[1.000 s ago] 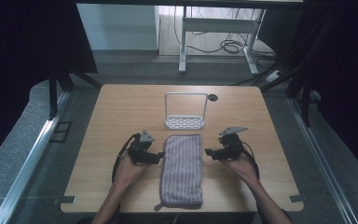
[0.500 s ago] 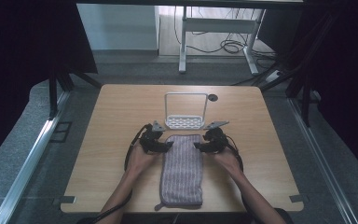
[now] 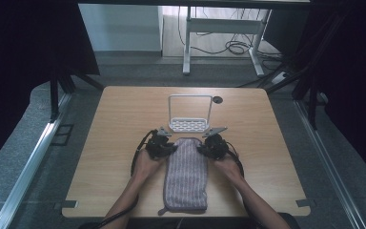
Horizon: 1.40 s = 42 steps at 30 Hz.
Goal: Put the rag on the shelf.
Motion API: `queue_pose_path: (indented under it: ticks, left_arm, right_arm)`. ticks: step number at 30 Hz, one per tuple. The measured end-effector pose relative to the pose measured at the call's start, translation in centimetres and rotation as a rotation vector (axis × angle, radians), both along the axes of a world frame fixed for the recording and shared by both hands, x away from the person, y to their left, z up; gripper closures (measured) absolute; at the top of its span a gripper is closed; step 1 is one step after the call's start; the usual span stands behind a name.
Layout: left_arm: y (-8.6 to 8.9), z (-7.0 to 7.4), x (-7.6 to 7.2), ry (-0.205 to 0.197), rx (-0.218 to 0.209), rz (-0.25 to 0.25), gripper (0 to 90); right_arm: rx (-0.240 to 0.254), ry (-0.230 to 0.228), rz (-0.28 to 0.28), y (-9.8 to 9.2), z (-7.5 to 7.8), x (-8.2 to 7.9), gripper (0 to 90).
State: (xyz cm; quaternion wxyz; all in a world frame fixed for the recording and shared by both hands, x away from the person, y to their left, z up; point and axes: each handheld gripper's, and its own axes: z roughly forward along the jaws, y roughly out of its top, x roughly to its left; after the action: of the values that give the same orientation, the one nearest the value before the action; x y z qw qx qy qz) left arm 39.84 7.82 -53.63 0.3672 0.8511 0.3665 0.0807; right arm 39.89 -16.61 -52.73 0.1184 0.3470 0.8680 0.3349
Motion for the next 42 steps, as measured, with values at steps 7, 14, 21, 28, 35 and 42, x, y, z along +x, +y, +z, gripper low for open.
queue_pose_path:
  ticks: [7,14,21,28,35,42]
  left_arm:
    - [0.4,2.3,-0.9,-0.084,-0.051,-0.018,81.1]
    - [0.6,6.0,-1.7,-0.159,-0.073,-0.041,80.8]
    - [0.8,10.0,-2.1,-0.238,-0.109,-0.055,80.7]
    - [0.8,13.7,-1.1,-0.311,-0.106,-0.048,80.4]
    - [0.8,17.2,0.2,-0.366,-0.111,-0.036,80.3]
    - [0.7,20.1,1.7,-0.414,-0.094,-0.017,80.1]
  right_arm:
    - [0.037,-0.056,0.021,-0.7,2.3,-0.7,83.7]
    - [0.109,-0.108,0.032,-1.6,5.3,-1.2,83.2]
    - [0.159,-0.186,0.045,-2.5,9.7,-1.5,82.9]
    - [0.167,-0.266,0.048,-2.6,13.4,-1.1,82.8]
    - [0.171,-0.324,0.03,-2.7,16.4,0.3,82.9]
    - [0.176,-0.386,0.016,-2.5,19.6,1.8,82.9]
